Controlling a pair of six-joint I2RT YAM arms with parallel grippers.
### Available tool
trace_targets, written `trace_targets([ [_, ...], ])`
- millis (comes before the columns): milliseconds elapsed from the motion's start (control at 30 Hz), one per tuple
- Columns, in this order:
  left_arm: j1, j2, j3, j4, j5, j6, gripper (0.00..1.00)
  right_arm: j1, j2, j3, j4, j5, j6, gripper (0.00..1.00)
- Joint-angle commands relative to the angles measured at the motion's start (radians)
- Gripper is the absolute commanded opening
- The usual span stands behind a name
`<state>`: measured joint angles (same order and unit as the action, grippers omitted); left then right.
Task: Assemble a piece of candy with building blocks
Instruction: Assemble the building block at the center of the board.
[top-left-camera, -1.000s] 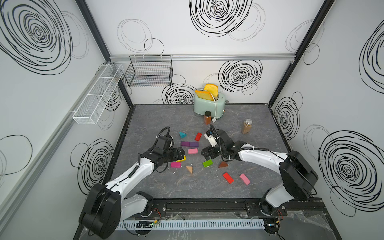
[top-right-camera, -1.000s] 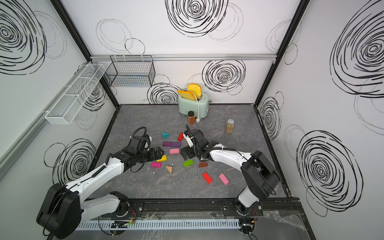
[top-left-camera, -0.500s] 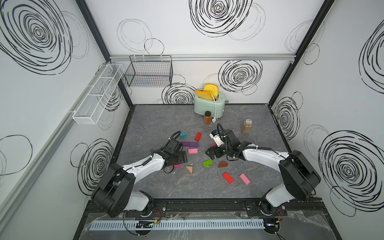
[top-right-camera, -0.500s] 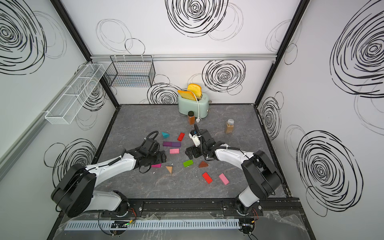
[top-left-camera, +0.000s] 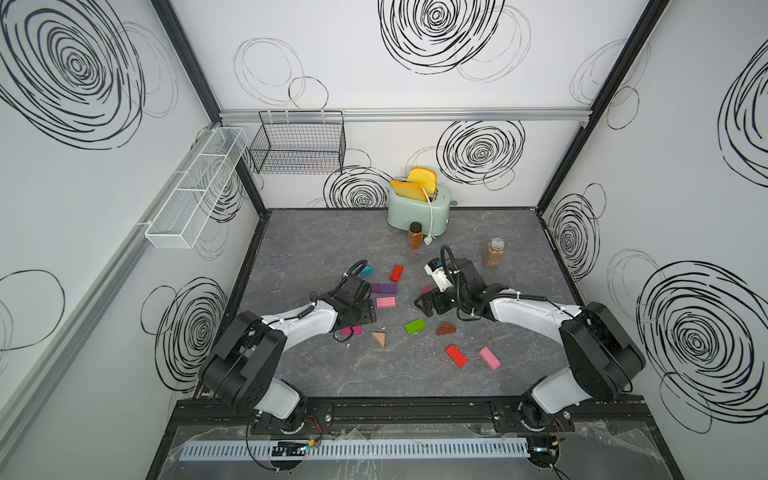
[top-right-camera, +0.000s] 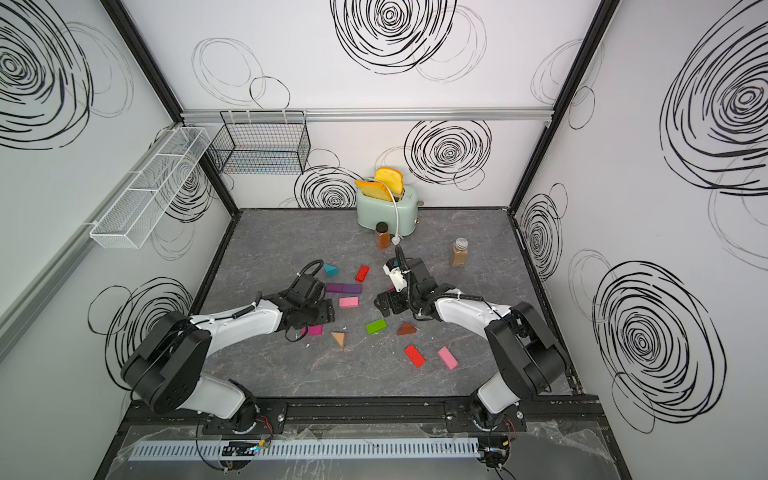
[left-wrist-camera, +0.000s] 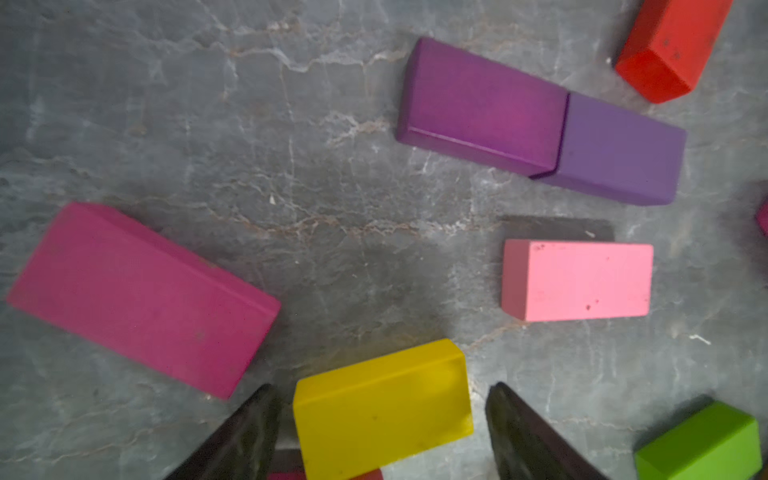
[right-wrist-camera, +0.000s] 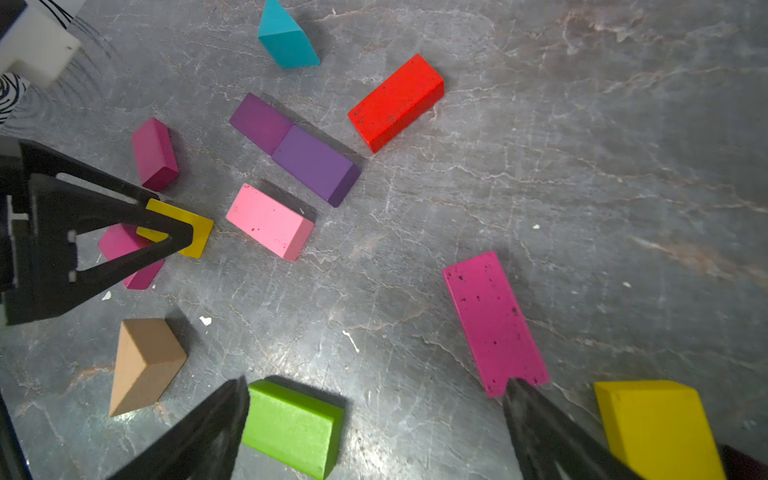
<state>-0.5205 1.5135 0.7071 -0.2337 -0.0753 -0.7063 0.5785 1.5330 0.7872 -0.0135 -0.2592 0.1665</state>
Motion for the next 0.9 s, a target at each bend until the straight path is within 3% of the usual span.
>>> trace_targets([
  [0, -0.019, 0.038, 0.027, -0.001, -0.026, -0.007, 0.80, -0.020, -0.037, -0.024, 0.029, -0.017, -0.022, 0.99],
  [300, -0.032, 0.062, 0.028, -0.022, -0.051, -0.009, 0.72, -0.061, -0.046, -0.039, 0.036, -0.031, -0.040, 0.99],
  [667, -0.059, 0.079, 0.035, -0.058, -0.096, 0.013, 0.69, -0.104, -0.075, -0.062, 0.047, -0.043, -0.059, 0.99],
  [867, -0.061, 0.094, 0.045, -0.046, -0.089, 0.011, 0.59, -0.125, -0.091, -0.068, 0.044, -0.046, -0.068, 0.99],
])
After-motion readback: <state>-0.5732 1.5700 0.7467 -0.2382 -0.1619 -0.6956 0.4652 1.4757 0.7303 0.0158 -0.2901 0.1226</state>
